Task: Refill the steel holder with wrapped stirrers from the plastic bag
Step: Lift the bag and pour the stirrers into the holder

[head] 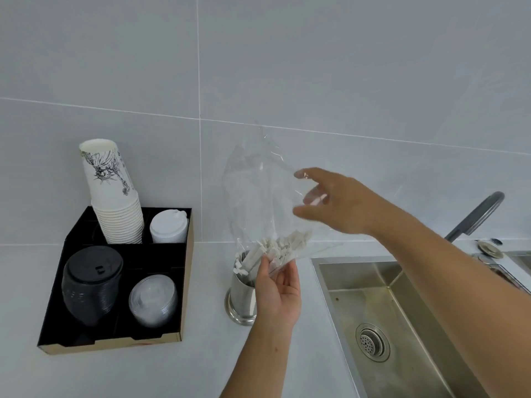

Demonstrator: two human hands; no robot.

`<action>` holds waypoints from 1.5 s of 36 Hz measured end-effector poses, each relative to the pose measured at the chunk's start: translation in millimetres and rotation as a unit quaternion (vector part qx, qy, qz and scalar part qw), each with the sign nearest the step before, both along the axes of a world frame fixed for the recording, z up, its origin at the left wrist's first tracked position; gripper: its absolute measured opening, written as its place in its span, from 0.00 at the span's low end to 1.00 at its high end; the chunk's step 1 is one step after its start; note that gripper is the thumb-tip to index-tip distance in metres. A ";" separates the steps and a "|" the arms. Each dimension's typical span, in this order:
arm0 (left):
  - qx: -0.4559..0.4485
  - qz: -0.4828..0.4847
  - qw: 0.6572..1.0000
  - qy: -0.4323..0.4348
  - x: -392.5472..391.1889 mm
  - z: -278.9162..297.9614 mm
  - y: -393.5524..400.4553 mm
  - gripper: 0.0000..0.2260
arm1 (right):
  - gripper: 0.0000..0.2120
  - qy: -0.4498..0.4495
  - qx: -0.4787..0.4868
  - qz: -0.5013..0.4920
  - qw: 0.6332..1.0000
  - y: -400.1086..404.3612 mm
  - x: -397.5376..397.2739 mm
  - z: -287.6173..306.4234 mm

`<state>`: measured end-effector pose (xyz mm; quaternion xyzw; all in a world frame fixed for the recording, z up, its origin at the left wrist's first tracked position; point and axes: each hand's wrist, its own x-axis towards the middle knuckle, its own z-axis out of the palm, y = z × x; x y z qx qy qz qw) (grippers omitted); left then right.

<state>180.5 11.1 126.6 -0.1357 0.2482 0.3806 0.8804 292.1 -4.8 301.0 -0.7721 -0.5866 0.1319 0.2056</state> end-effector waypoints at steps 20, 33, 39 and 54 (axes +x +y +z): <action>-0.037 -0.004 0.999 0.019 -11.2 -11.7 1.6 0.16 | 0.10 -0.037 -0.060 -0.011 0.997 28.4 -18.9 -63.9; -0.027 -0.022 0.999 0.021 -19.6 -15.7 -3.5 0.25 | 0.06 0.034 -0.030 -0.017 0.999 20.6 -22.3 -78.9; -0.025 -0.026 0.999 0.000 -11.6 -11.8 -6.3 0.26 | 0.08 0.064 0.012 -0.037 0.997 11.2 -25.2 -37.9; -0.018 0.012 0.998 -0.052 2.9 -11.1 -13.8 0.22 | 0.07 0.092 0.033 -0.030 0.995 -11.7 -19.8 27.3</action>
